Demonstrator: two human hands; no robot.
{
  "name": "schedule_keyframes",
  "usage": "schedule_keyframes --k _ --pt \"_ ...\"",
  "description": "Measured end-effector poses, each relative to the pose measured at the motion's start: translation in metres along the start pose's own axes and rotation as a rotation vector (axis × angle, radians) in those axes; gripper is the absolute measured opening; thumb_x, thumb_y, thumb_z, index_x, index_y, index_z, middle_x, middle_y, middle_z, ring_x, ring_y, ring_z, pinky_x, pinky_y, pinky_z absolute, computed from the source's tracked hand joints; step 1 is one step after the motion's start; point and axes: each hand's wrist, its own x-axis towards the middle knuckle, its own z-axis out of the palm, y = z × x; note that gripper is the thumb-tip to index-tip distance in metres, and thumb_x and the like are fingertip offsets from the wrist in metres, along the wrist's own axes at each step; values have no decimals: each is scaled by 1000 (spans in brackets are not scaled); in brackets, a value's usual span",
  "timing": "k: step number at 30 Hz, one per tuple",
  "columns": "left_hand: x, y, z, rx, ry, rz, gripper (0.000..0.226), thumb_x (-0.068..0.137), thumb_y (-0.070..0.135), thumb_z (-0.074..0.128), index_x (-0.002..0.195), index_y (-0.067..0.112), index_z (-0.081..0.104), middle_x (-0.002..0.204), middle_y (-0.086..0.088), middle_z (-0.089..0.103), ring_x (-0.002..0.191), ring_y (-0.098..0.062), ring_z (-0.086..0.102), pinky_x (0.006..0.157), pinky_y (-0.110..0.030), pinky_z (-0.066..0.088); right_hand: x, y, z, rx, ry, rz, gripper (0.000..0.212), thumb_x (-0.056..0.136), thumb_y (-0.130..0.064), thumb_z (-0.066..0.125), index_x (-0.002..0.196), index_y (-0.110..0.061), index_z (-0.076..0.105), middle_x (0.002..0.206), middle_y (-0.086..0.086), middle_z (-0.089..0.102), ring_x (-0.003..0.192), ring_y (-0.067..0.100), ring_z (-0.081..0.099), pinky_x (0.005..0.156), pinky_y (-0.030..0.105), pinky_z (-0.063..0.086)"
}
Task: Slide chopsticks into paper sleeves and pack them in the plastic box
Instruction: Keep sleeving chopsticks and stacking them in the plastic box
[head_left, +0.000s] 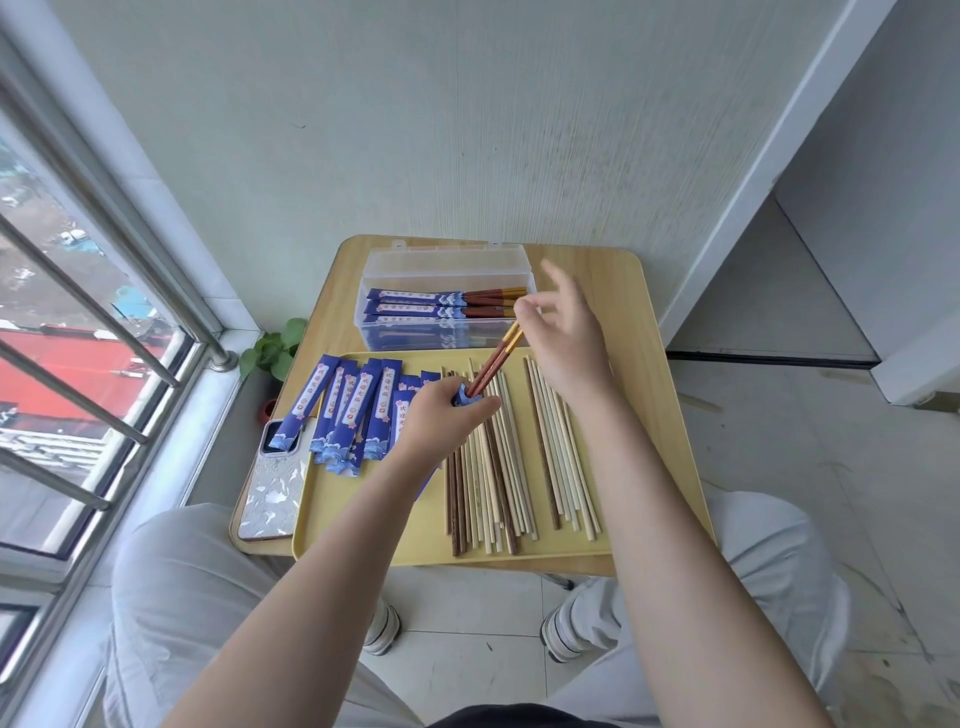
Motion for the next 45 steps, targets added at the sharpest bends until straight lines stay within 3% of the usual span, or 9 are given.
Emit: schedule_keyframes --k 6,13,16,19,28,34,37,40,45 --pt "9 5 1 112 69 27 30 87 27 70 70 15 48 60 3 41 53 -13 36 54 -30 34 0 5 11 -58 -153 39 32 106 -18 41 133 -18 60 109 3 69 85 14 71 76 31 61" --pt "37 32 -16 517 173 137 25 89 31 65 74 20 48 63 7 47 57 -14 45 49 -25 29 26 7 4 228 -15 252 19 103 -6 50 110 -4 67 99 12 72 73 26 75 68 35 63" --pt "58 48 -23 695 267 271 37 87 38 67 117 19 56 99 1 63 89 -21 59 73 -31 45 45 15 6 391 77 353 20 102 -6 51 114 -1 66 99 15 71 74 27 76 71 34 62" --pt "77 45 -30 728 406 433 71 84 45 70 142 15 44 139 -7 49 129 -26 46 114 -45 30 62 25 5 545 246 428 21 103 -6 51 119 0 63 92 16 71 73 26 75 69 30 62" --pt "112 14 -49 810 267 114 71 96 45 54 155 21 25 164 -8 19 152 -28 12 121 -48 15 108 51 37 503 338 540 25 103 -6 50 124 1 62 92 15 71 70 22 75 68 29 62" --pt "118 -2 -52 947 170 67 71 95 42 52 157 25 22 164 -8 18 152 -29 12 123 -50 12 109 53 45 131 165 493 30 103 -15 47 128 -12 64 74 -1 70 59 19 73 65 30 62" --pt "119 -5 -49 983 197 82 67 93 42 53 154 25 29 160 -8 27 148 -30 20 122 -52 15 107 55 37 -123 161 323 35 101 -16 43 128 -18 65 99 1 74 48 13 67 48 21 53" --pt "119 -6 -45 1034 201 78 65 93 43 52 152 26 32 156 -8 31 146 -29 25 121 -53 15 104 52 39 -330 13 164 38 99 -15 41 125 -19 68 111 0 72 56 14 64 57 26 53" --pt "121 2 -45 1100 160 30 68 92 45 51 154 26 29 151 -8 34 142 -31 28 117 -52 20 97 55 51 -776 -410 -14 34 99 -26 41 70 -14 55 77 4 56 69 25 54 54 30 35"
